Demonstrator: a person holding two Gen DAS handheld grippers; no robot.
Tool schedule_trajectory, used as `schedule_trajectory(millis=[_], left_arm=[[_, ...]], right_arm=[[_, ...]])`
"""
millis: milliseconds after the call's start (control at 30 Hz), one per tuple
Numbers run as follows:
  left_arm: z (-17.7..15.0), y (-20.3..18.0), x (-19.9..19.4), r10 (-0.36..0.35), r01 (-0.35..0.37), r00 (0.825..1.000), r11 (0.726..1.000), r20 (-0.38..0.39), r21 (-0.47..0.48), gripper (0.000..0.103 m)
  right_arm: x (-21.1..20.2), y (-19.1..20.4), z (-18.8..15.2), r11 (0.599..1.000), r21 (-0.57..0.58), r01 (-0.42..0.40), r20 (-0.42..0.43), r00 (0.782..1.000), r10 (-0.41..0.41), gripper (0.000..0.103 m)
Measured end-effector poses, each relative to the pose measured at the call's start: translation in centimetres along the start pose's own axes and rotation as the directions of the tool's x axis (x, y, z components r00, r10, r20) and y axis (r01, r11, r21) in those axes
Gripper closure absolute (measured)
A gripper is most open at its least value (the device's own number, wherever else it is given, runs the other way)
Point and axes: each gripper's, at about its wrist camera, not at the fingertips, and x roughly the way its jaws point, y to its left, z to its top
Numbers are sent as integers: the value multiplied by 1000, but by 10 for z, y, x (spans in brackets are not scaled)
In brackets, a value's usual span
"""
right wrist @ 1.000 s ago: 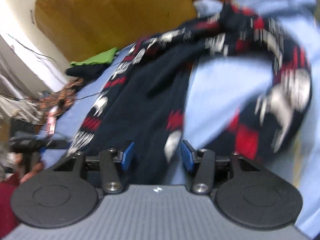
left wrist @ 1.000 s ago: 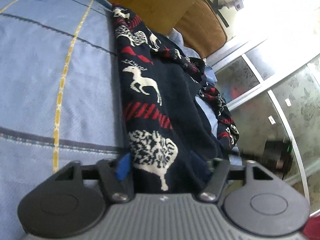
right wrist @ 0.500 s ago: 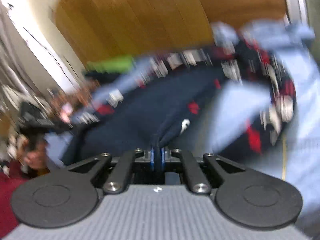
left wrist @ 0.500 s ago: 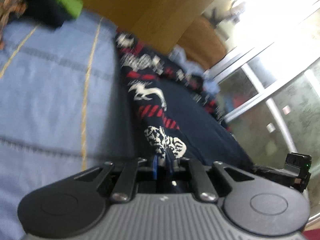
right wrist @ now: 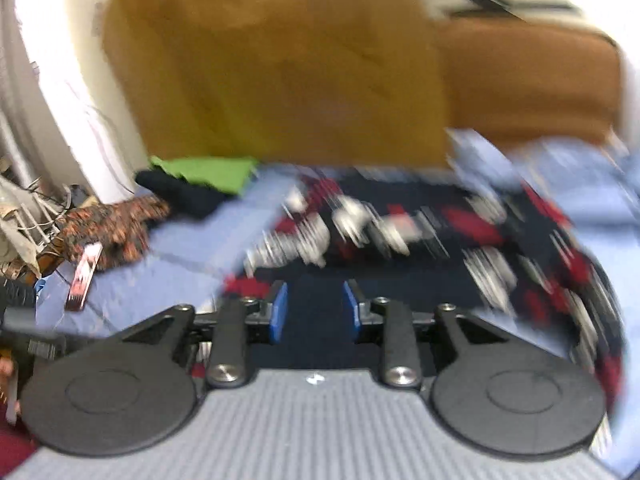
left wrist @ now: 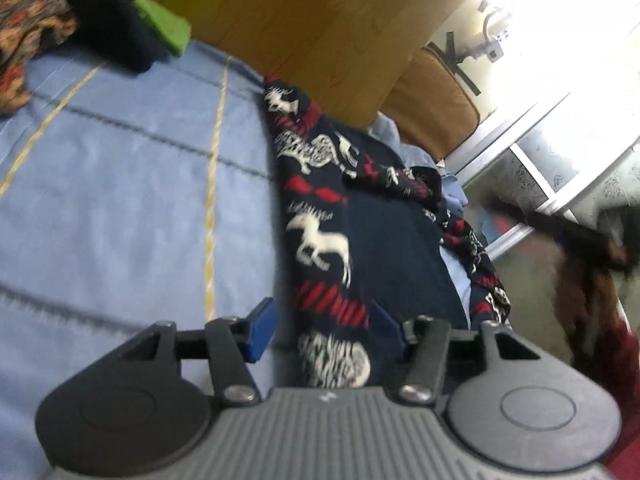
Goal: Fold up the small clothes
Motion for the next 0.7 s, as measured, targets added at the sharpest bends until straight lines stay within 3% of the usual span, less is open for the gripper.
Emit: schedule_trajectory(millis=[100,200,233,267,300,333,367,400,433,500,600,633,700], left_arm=[[6,-7,22,48,-48,999,999,-12,16,50],[12,-14,41,84,-83,996,996,-31,30,55],[14,-17,47,100,-99,994,994,-39,36,59],[15,-18,55,110,-108,993,993,-46,42,74],[16,-20,61,117,-114,991,992,-58,49,80],[16,-20,65,124,-121,990,991,-69,57,89],[15,-20,66,127,-123,990,991,-67,61,91],[15,-18,63,125,-121,990,991,-64,62,92],[15,-15,57,130,-127,990,990,-54,56,93],[13,-10,42,131,-131,991,991,-21,33,93],[6,-3,37,181,-181,983,983,-9,-19,94],[4,-1,39,200,-200,980,980,-2,-18,94],[2,1,41,197,-196,980,980,12,-29,93]], right_arm=[[75,0,43,999,-13,-31,5,1000,31,44],[158,-7,68,1000,-21,6,-31,999,-6,42],[187,-12,74,1000,-15,21,-52,998,-22,42],[208,-14,77,1000,-12,29,-67,997,-29,42],[228,-18,79,999,-13,33,-87,996,-34,43],[244,-23,79,999,-9,33,-119,992,-34,44],[258,-25,78,1000,-6,20,-177,984,-20,74],[268,-23,78,1000,-15,-3,-231,973,-1,89],[269,-18,78,999,-37,-14,-232,973,5,89],[261,-7,87,993,-76,-94,-159,984,81,90],[264,-14,99,975,36,-220,-49,974,222,90],[274,-15,95,973,56,-222,-46,973,225,90],[304,-13,77,989,17,-150,-130,980,151,89]])
